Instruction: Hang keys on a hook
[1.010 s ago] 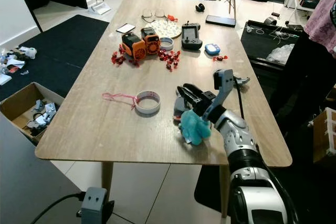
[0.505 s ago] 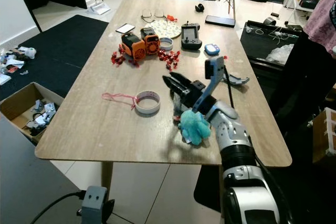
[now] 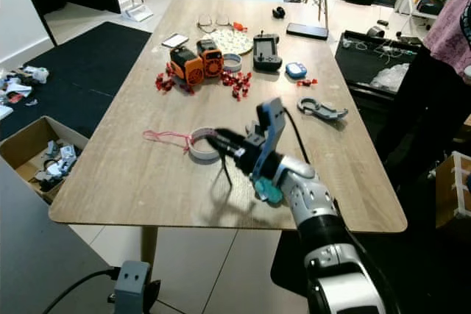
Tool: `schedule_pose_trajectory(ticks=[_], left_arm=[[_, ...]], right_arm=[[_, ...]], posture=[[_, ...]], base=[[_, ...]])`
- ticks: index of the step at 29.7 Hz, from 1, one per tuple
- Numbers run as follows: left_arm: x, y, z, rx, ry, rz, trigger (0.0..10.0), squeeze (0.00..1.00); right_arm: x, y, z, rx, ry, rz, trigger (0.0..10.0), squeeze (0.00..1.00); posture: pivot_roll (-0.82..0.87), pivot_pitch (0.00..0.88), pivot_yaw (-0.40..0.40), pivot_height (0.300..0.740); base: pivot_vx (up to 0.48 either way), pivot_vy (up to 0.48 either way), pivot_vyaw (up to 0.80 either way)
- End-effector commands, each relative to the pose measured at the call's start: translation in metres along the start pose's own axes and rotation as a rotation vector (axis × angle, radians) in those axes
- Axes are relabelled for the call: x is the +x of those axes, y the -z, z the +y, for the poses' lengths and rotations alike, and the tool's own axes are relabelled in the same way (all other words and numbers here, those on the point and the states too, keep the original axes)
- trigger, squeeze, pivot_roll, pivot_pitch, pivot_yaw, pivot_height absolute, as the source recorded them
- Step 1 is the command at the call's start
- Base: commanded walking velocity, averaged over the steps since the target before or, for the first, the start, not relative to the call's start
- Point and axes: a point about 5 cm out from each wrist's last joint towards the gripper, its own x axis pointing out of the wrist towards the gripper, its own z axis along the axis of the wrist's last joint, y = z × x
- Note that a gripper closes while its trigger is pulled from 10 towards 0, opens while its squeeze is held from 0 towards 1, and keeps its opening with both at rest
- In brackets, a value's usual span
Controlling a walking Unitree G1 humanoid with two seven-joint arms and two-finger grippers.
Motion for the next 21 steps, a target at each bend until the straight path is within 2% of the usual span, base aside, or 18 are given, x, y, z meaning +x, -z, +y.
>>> schedule_pose_trajectory(ticks=[1, 10, 11, 12, 13, 14, 16, 19, 20, 21], left_arm=[[-0.0035, 0.0071, -0.0024, -0.013, -0.001, 0.020, 10.0, 0.00], [-0.0034, 0.0072, -0.0028, -0.013, -0.002, 0.020, 10.0, 0.00], [-0.0034, 0.0072, -0.0028, -0.012, -0.002, 0.020, 10.0, 0.00], [-0.0034, 0.0072, -0.0028, -0.012, -0.002, 0.020, 10.0, 0.00], [-0.0034, 0.0070, -0.0026, -0.012, -0.003, 0.020, 10.0, 0.00], [-0.0034, 0.0069, -0.0022, -0.012, -0.003, 0.019, 10.0, 0.00], [-0.0034, 0.0068, -0.0018, -0.011, -0.004, 0.019, 10.0, 0.00], [-0.0035, 0.0069, -0.0016, -0.011, -0.004, 0.019, 10.0, 0.00], [-0.0036, 0.0070, -0.0015, -0.010, -0.003, 0.020, 10.0, 0.00], [-0.0037, 0.0071, -0.0015, -0.010, -0.002, 0.020, 10.0, 0.00]], right_arm=[[-0.0004, 0.0028, 0.0043, -0.010, -0.033, 0.024, 10.0, 0.00], [0.0001, 0.0038, 0.0056, -0.007, -0.039, 0.032, 10.0, 0.02], [0.0002, 0.0033, 0.0055, -0.005, -0.040, 0.031, 10.0, 0.06], [0.0002, 0.0033, 0.0055, -0.005, -0.040, 0.031, 10.0, 0.06], [0.0002, 0.0024, 0.0054, -0.005, -0.042, 0.030, 10.0, 0.42], [0.0000, 0.0016, 0.0052, -0.005, -0.042, 0.029, 10.0, 0.63], [-0.0005, 0.0004, 0.0043, -0.021, -0.032, 0.027, 10.0, 0.59], [-0.0006, -0.0001, 0.0039, -0.032, -0.024, 0.025, 10.0, 0.59], [-0.0009, -0.0006, 0.0030, -0.041, -0.012, 0.022, 10.0, 0.02], [-0.0015, -0.0013, 0.0020, -0.047, -0.001, 0.018, 10.0, 0.00]], posture=[[0.05, 0.104, -0.053, 0.740], [0.05, 0.102, -0.053, 0.740], [0.05, 0.102, -0.054, 0.740], [0.05, 0.102, -0.054, 0.740], [0.05, 0.103, -0.054, 0.740], [0.05, 0.104, -0.054, 0.740], [0.05, 0.104, -0.053, 0.740], [0.05, 0.103, -0.053, 0.740], [0.05, 0.102, -0.053, 0.740], [0.05, 0.102, -0.053, 0.740]], base=[[0.000, 0.000, 0.00], [0.000, 0.000, 0.00], [0.000, 0.000, 0.00], [0.000, 0.000, 0.00], [0.000, 0.000, 0.00], [0.000, 0.000, 0.00], [0.000, 0.000, 0.00], [0.000, 0.000, 0.00], [0.000, 0.000, 0.00], [0.000, 0.000, 0.00]])
